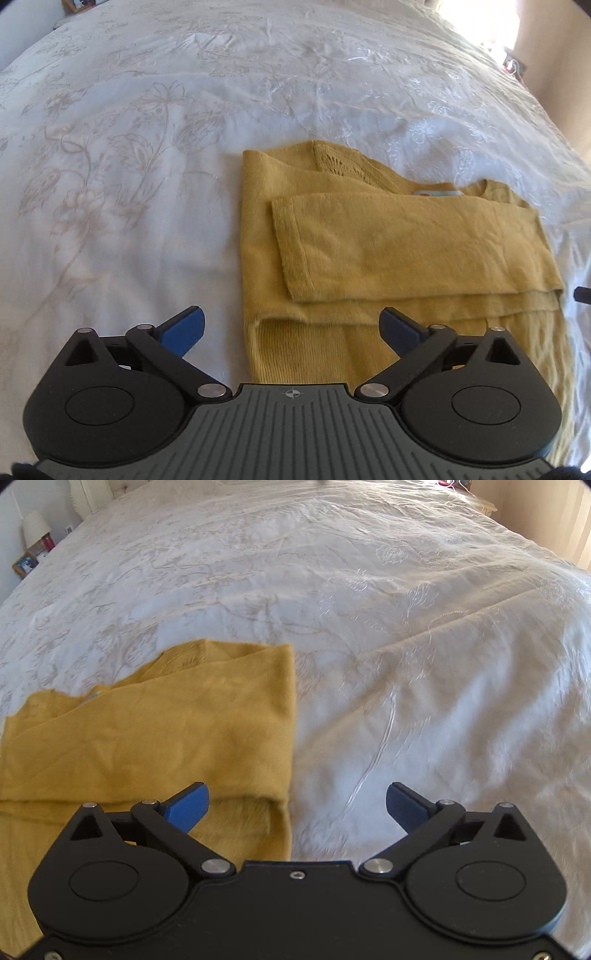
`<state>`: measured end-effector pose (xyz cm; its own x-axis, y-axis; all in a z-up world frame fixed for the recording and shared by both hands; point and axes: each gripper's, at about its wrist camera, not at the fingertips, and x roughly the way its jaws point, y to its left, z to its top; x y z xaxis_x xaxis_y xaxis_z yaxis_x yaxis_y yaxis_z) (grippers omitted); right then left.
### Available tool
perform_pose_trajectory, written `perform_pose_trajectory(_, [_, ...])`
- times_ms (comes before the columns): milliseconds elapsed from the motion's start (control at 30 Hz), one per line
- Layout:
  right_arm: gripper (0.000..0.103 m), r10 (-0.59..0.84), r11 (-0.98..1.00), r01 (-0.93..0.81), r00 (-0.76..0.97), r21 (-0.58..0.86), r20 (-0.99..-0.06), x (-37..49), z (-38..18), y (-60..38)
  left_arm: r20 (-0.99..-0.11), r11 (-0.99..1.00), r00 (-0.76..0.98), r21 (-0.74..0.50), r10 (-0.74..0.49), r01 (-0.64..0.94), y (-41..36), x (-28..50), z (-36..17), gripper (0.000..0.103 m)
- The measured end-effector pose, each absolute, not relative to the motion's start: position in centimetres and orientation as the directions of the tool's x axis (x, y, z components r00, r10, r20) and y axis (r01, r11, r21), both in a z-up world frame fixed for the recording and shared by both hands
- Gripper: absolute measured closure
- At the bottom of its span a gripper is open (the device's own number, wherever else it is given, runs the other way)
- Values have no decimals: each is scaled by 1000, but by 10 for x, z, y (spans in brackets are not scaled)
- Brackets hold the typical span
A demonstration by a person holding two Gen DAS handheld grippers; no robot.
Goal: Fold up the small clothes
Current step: 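Fold the held side inward over the sleeve with the right tool, release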
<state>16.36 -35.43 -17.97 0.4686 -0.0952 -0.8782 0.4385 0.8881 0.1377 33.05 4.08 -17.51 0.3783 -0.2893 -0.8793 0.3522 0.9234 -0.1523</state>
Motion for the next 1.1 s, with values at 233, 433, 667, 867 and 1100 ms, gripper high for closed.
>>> perform_pose_trajectory(233, [1,-9,878,439,411,189,-912,113,-199,-317,-910,905,291,-171,-297,389,56,265,-193,0])
perform_pose_trajectory(433, [1,-8,896,427,296,125,-955,67,-229,-303,-936,887,248,-118,-249,446,66,209,-214,1])
perform_pose_trajectory(667, [1,6,921,365,327,132,-945,27,-231,-307,-935,910,272,-104,-227,402,83,164,-221,1])
perform_pose_trajectory(867, [1,54,943,291,349,163,-936,-3,-232,-308,-941,947,242,-168,-236,273,95,127,-231,0])
perform_pose_trajectory(1100, [1,149,944,218,389,248,-909,-39,-236,-308,-934,945,283,-132,-220,299,94,94,-238,0])
